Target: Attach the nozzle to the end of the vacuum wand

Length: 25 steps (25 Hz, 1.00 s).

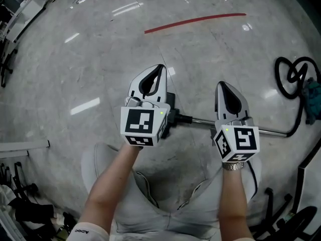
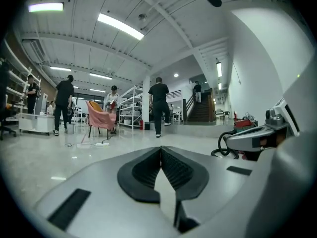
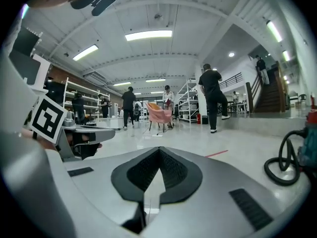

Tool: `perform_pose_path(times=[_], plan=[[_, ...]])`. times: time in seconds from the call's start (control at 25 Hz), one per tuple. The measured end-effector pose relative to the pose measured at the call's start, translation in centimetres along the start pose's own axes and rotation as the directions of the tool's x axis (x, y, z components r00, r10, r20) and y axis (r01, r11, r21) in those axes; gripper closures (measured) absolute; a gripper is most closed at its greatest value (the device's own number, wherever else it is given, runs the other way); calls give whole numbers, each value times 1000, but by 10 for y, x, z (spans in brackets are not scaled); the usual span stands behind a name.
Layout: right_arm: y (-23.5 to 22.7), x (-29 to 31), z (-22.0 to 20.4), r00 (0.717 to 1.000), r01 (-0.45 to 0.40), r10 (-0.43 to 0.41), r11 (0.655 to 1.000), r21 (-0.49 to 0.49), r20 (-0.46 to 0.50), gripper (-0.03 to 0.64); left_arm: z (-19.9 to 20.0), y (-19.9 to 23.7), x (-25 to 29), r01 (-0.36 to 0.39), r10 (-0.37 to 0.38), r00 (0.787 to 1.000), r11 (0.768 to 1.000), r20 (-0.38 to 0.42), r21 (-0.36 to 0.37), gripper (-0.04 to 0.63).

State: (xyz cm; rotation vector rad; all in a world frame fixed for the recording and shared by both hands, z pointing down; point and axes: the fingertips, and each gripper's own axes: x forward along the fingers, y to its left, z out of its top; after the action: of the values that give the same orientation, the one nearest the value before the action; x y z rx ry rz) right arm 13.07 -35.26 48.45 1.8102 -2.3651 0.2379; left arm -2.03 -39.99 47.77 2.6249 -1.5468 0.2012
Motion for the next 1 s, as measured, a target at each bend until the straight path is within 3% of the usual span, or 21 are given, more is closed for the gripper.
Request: perform_pose_path(times=[1.0], plan=[[-16, -1, -6, 1000, 26, -26, 1000, -12, -17, 614, -4, -25, 8, 38, -37, 999, 999, -17, 12, 585]])
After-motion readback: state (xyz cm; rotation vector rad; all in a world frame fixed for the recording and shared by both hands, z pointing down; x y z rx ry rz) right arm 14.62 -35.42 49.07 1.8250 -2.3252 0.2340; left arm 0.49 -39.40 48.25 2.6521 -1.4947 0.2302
